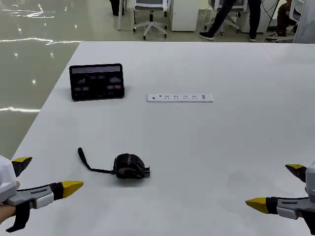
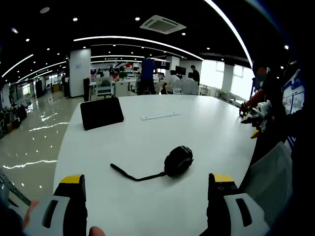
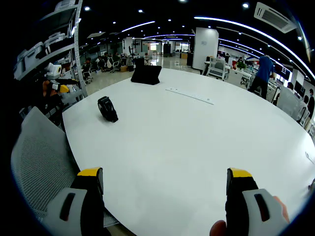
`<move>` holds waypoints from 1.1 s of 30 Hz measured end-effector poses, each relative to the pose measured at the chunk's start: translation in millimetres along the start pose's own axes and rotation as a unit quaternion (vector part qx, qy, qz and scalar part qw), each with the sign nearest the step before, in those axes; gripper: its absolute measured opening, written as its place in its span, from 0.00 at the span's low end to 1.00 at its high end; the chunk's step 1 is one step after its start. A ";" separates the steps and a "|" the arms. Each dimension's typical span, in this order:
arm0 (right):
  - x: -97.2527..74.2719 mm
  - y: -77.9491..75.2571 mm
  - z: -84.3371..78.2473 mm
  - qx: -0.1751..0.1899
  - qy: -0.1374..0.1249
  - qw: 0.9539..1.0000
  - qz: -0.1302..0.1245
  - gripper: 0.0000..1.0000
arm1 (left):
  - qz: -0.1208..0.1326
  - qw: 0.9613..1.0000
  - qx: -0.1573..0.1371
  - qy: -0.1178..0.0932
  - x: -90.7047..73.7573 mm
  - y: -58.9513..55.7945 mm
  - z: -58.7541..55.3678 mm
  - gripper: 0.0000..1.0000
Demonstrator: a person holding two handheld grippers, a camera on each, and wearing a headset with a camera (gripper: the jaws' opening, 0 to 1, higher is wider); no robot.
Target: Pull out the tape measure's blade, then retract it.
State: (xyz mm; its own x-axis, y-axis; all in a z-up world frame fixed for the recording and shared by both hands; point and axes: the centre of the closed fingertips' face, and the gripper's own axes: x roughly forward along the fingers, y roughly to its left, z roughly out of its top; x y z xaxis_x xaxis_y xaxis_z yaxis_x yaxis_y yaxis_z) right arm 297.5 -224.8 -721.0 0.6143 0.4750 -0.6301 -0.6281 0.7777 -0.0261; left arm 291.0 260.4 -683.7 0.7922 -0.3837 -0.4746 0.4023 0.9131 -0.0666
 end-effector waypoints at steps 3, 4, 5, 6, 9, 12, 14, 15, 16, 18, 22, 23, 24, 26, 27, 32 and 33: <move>0.4 -0.1 -0.1 0.001 -0.001 1.000 -0.002 1.00 | 0.000 1.000 -0.001 0.000 -0.4 -0.5 -0.1 1.00; 0.4 0.8 -0.1 0.002 0.000 1.000 0.000 1.00 | 0.000 1.000 -0.001 -0.001 -0.2 -0.6 0.0 1.00; 0.2 0.9 0.5 0.001 -0.001 1.000 -0.001 1.00 | -0.001 1.000 -0.001 -0.001 -0.3 -1.1 -0.5 1.00; 0.1 0.7 0.5 0.000 -0.001 1.000 -0.002 1.00 | 0.000 1.000 -0.001 0.000 -0.1 -1.0 -0.8 1.00; -0.4 0.5 0.9 0.001 -0.002 1.000 -0.002 1.00 | 0.000 1.000 -0.002 0.001 -0.4 -1.4 -2.2 1.00; -0.9 -0.2 1.2 -0.002 -0.002 1.000 -0.003 1.00 | 0.001 1.000 -0.003 0.002 -0.8 -0.8 -2.7 1.00; -1.5 -0.6 1.7 -0.002 -0.002 1.000 -0.002 1.00 | 0.002 1.000 -0.002 0.001 -1.3 -0.6 -2.7 1.00; -1.6 -1.6 2.2 -0.002 -0.004 1.000 -0.004 1.00 | 0.001 1.000 -0.002 0.001 -1.8 -1.0 -2.6 1.00; -1.6 -1.6 2.0 -0.002 -0.003 1.000 -0.003 1.00 | 0.002 1.000 -0.002 0.000 -1.9 -0.7 -2.4 1.00; -1.5 -2.9 2.9 -0.007 -0.006 1.000 -0.004 1.00 | 0.006 1.000 -0.001 0.001 -2.1 0.9 -3.0 1.00; -0.3 -2.8 4.1 -0.002 -0.010 1.000 0.001 1.00 | 0.012 1.000 -0.004 0.011 -3.3 4.2 -8.7 1.00; 0.0 -3.8 4.2 -0.003 -0.012 1.000 0.000 1.00 | 0.023 1.000 -0.003 0.010 -4.2 7.9 -8.9 1.00; 0.2 -4.8 3.4 -0.003 -0.010 1.000 -0.001 1.00 | 0.032 0.999 0.004 0.016 -5.0 11.7 -10.8 1.00; 0.5 -7.5 2.9 -0.005 -0.009 1.000 -0.004 1.00 | 0.022 1.000 -0.006 0.002 -5.5 9.2 -7.6 1.00; 0.4 -8.0 2.8 -0.005 -0.009 1.000 -0.005 1.00 | 0.022 1.000 -0.005 0.001 -6.0 9.5 -7.2 1.00; 2.5 -10.3 5.4 -0.003 -0.010 1.000 -0.002 1.00 | 0.038 0.999 0.003 -0.005 -6.6 15.6 -3.6 1.00; 2.8 -11.2 7.8 -0.011 -0.014 1.000 -0.005 1.00 | 0.036 0.999 0.004 -0.008 -6.9 15.2 -2.7 0.98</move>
State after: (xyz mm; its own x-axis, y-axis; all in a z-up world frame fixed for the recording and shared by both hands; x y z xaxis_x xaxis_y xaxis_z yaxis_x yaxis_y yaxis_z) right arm 310.1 -228.9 -716.4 0.6342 0.4788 -0.6071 -0.6315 0.7738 -0.0494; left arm 290.4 277.4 -683.9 0.8257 -0.3199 -0.4646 0.3487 0.9369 -0.0253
